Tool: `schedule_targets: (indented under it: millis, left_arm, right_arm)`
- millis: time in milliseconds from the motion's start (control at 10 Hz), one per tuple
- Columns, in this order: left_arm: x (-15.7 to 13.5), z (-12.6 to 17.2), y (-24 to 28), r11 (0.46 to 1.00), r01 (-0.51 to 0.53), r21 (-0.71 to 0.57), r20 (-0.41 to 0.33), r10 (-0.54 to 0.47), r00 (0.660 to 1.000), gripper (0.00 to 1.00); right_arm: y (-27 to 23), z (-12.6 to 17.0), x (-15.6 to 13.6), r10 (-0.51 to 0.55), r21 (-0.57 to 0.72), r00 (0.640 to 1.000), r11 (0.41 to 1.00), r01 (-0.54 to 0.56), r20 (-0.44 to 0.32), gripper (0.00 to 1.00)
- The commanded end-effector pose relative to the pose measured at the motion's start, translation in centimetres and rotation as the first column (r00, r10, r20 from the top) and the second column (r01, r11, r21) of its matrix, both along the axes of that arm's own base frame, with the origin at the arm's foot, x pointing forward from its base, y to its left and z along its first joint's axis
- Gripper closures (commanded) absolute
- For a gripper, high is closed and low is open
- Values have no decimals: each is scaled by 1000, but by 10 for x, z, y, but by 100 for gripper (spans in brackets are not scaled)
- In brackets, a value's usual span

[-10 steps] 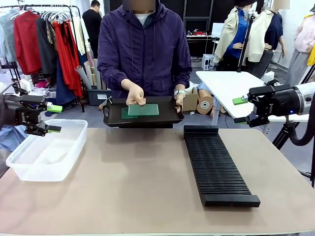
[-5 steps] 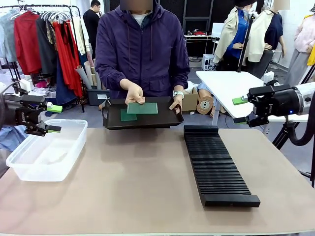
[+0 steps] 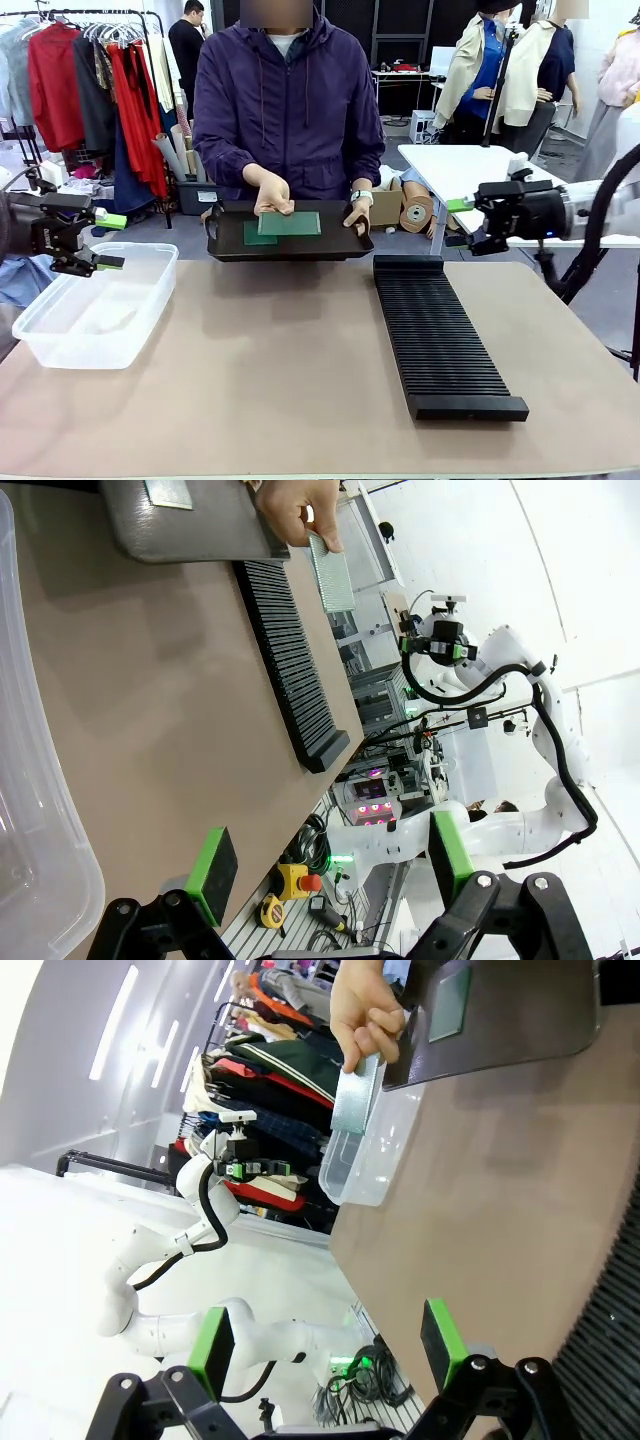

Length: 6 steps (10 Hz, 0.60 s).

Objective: Sort PCBs into racks and boxes based on the side picked up.
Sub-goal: Pick up the Blank PCB handed by the Human.

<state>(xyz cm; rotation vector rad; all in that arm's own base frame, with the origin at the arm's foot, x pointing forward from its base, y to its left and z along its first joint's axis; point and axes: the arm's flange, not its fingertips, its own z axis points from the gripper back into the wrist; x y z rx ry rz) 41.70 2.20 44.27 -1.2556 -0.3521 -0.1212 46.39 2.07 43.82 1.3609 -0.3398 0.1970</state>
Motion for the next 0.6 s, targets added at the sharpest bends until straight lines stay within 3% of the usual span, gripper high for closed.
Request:
schedule_targets:
  millis: [0,200,500]
  left_arm:
    - [0,1,1,1000,4,0,0,-4,1000,0]
    - [0,1,1,1000,4,0,0,-4,1000,0]
    - [0,1,1,1000,4,0,0,-4,1000,0]
  right_arm:
    - [17,-9,28,67,60,998,996,-67,0,0]
    - [32,-25,54,80,95,996,992,-83,31,0]
    - [45,-42,85,153,128,988,980,-154,19,0]
